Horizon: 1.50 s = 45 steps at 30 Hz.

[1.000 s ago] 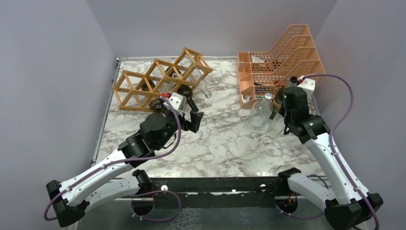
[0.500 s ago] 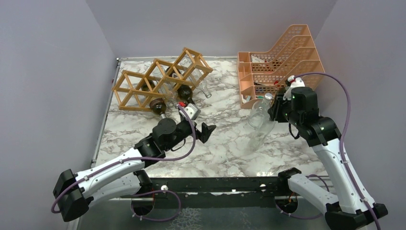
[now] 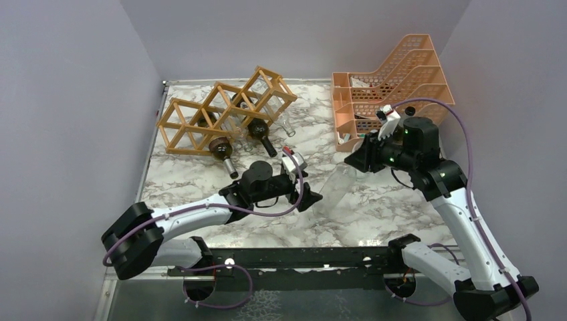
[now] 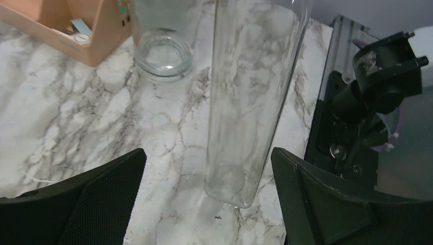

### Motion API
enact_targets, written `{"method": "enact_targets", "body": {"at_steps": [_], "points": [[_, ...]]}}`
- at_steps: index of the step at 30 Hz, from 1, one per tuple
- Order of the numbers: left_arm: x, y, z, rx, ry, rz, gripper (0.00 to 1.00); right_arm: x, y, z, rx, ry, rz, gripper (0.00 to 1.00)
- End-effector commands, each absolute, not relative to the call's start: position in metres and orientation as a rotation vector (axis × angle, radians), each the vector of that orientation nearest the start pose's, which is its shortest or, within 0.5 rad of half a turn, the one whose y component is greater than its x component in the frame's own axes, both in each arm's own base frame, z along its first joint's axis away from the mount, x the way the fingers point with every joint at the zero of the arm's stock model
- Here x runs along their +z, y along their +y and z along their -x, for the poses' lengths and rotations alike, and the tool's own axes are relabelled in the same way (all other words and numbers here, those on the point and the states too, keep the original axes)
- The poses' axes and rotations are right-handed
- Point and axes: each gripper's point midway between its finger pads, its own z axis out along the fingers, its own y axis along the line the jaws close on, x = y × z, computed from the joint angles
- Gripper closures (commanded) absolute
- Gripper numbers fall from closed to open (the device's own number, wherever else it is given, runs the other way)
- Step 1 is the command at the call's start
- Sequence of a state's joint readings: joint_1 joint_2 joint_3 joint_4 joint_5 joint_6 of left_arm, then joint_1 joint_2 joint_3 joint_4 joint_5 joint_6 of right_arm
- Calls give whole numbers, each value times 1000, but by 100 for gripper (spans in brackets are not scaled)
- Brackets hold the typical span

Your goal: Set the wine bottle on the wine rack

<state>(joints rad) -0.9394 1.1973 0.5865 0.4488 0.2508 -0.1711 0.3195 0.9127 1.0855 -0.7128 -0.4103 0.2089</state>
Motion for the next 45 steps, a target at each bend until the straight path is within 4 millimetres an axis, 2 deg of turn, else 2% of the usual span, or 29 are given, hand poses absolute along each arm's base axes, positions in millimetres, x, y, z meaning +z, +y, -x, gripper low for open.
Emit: {"method": "enact_targets", "body": {"at_steps": [1, 11, 14, 17, 19, 21, 24, 26, 31, 34, 36, 39, 45], "points": [[195, -370, -168, -1200, 1562, -944, 1, 302, 189, -226, 969, 1960, 464, 99], [186, -380, -157, -1297, 1558, -979, 1, 306, 200, -217, 1070, 1920, 537, 99], [187, -380, -160, -1292, 1555, -962, 5, 308, 202, -214, 1087, 1906, 553, 99], [191, -380, -161, -1287, 1535, -963, 14, 311, 203, -211, 1103, 1893, 567, 99], [194, -381, -158, -1290, 1513, -983, 26, 312, 204, -210, 1110, 1889, 572, 99], [195, -380, -159, -1278, 1500, -986, 45, 313, 204, -208, 1117, 1888, 577, 99], [200, -378, -164, -1236, 1470, -984, 68, 315, 203, -209, 1110, 1892, 562, 97], [204, -377, -166, -1203, 1431, -1004, 100, 316, 202, -211, 1096, 1899, 552, 85], [224, -371, -184, -1052, 1325, -1003, 100, 321, 195, -213, 1029, 1901, 544, 42], [245, -365, -193, -922, 1209, -1040, 100, 327, 183, -218, 927, 1888, 496, 28], [258, -361, -196, -832, 1120, -1085, 100, 337, 174, -221, 861, 1870, 463, 24], [274, -356, -201, -676, 990, -1167, 100, 357, 168, -215, 825, 1818, 472, 22], [314, -335, -232, -325, 868, -1180, 100, 395, 158, -203, 760, 1730, 500, 21]]}}
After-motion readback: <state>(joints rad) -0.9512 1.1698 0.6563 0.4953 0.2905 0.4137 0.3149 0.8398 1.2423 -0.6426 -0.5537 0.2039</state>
